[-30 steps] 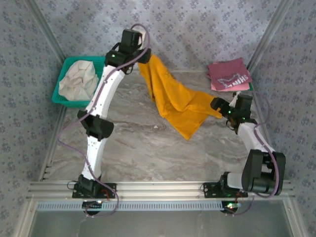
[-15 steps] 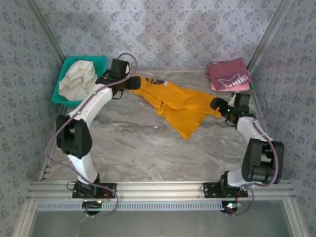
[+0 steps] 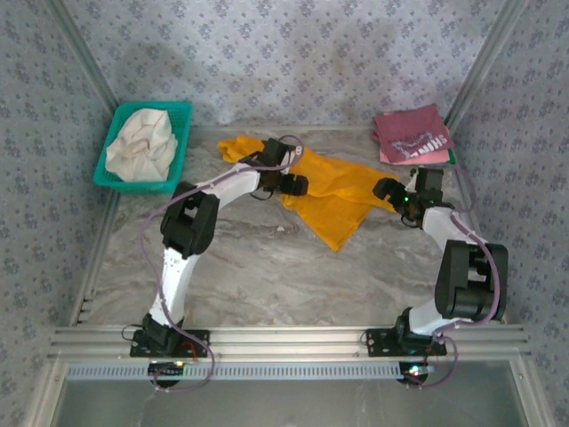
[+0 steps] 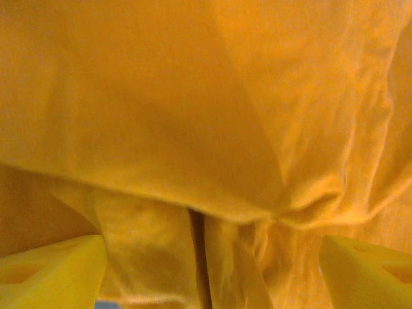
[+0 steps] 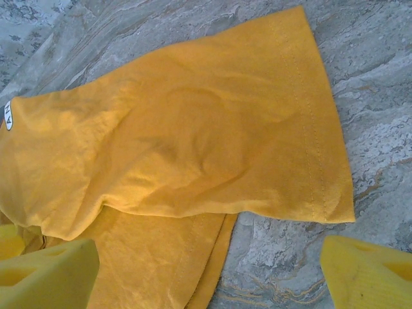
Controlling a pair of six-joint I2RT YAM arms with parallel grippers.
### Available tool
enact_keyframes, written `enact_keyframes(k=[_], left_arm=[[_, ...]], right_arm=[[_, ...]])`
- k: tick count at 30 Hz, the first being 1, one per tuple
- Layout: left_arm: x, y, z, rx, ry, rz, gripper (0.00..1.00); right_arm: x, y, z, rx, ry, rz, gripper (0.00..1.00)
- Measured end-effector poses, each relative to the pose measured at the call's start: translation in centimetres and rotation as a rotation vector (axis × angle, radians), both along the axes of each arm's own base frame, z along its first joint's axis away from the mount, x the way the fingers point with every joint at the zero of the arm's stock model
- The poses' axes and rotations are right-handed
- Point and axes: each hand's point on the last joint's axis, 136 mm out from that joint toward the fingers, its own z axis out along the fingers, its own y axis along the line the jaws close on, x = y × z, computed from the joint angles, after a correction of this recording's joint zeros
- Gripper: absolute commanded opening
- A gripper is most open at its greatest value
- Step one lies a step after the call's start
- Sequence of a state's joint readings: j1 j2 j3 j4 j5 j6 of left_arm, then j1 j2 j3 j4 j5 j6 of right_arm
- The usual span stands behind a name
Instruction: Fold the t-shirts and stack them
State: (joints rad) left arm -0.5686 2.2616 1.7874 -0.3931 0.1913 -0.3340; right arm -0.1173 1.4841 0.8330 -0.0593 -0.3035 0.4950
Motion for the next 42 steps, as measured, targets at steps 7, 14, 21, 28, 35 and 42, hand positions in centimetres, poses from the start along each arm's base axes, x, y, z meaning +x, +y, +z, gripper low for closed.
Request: enact_keyframes(k=[7,14,21,28,35,42], left_arm=[[0.0,0.4,-0.5,-0.01,0.02,0.032,0.49],[-1.8,0.8,-0.9,0.039,0.042,0.049,0.64],[-5.0,-0.1,-0.8,0.124,0.01,-0.008,0.43],[-3.5,-0.4,-1.3,0.156,-0.025,-0.01,0.04],[-3.3,0.5,-1.5,0.205,-0.033,0.011,0.0],[-2.9,3.1,0.8,0.255,-0.088,0.068,0.0]], right_arm=[[0.0,-0.1,0.0,0.0,0.001,-0.002,0.92],[0.0,-0.2,-0.3,0.001,0.008,-0.004,0.92],[0.0,-0.4,-0.3,0.008,0.009,-0.013,0.92],[0.0,-0.3,-0.4,0.019,0.014,-0.013,0.93],[0.1,-0.4,-0.5,0.023,0.015,-0.019,0.93],[0.1,-1.6,-1.3,0.058,0.041,-0.066,0.93]])
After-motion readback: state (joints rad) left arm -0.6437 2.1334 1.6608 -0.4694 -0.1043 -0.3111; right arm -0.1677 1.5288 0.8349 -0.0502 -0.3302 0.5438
